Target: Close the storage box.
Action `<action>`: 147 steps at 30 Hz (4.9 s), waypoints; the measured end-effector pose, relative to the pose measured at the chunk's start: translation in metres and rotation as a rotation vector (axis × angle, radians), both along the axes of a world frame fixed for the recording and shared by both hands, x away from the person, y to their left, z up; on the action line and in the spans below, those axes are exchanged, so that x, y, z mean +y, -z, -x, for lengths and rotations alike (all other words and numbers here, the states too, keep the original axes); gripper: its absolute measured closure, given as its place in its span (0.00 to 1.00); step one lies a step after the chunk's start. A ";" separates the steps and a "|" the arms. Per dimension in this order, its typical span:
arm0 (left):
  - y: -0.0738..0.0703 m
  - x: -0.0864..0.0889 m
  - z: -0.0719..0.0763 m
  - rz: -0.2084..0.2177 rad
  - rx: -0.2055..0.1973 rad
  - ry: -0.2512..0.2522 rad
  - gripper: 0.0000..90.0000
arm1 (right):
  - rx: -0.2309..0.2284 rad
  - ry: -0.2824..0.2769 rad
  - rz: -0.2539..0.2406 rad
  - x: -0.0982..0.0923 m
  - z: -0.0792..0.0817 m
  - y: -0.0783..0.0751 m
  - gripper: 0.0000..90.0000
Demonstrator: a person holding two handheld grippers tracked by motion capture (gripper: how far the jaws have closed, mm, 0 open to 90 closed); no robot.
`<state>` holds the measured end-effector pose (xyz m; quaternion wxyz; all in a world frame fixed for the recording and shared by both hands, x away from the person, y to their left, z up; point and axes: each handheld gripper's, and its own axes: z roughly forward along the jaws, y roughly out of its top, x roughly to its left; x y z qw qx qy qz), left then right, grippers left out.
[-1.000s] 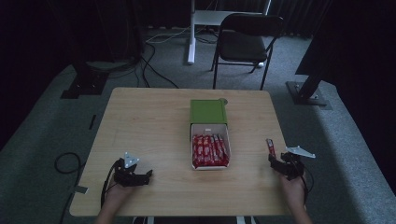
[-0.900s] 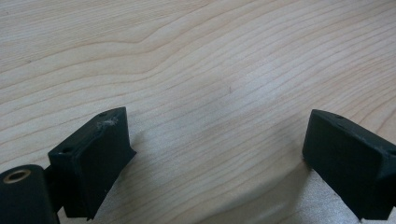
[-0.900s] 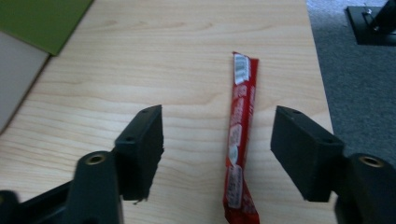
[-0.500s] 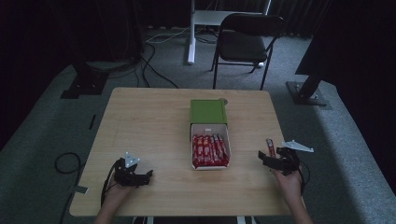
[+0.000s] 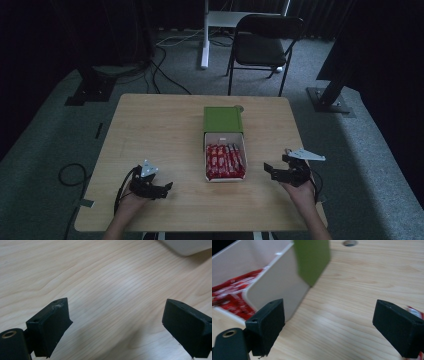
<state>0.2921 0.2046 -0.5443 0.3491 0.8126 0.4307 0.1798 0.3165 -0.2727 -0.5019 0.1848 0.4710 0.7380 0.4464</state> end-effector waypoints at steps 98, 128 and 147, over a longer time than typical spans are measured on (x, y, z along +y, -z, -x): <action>-0.057 -0.099 -0.076 -0.013 -0.046 0.184 0.10 | 0.037 -0.142 0.067 0.056 -0.049 0.000 0.12; -0.057 -0.100 -0.100 -0.027 -0.030 0.160 0.10 | 0.053 -0.109 0.069 0.059 -0.074 -0.005 0.12; -0.055 -0.100 -0.116 -0.041 -0.012 0.143 0.10 | 0.062 -0.086 0.076 0.064 -0.085 -0.007 0.11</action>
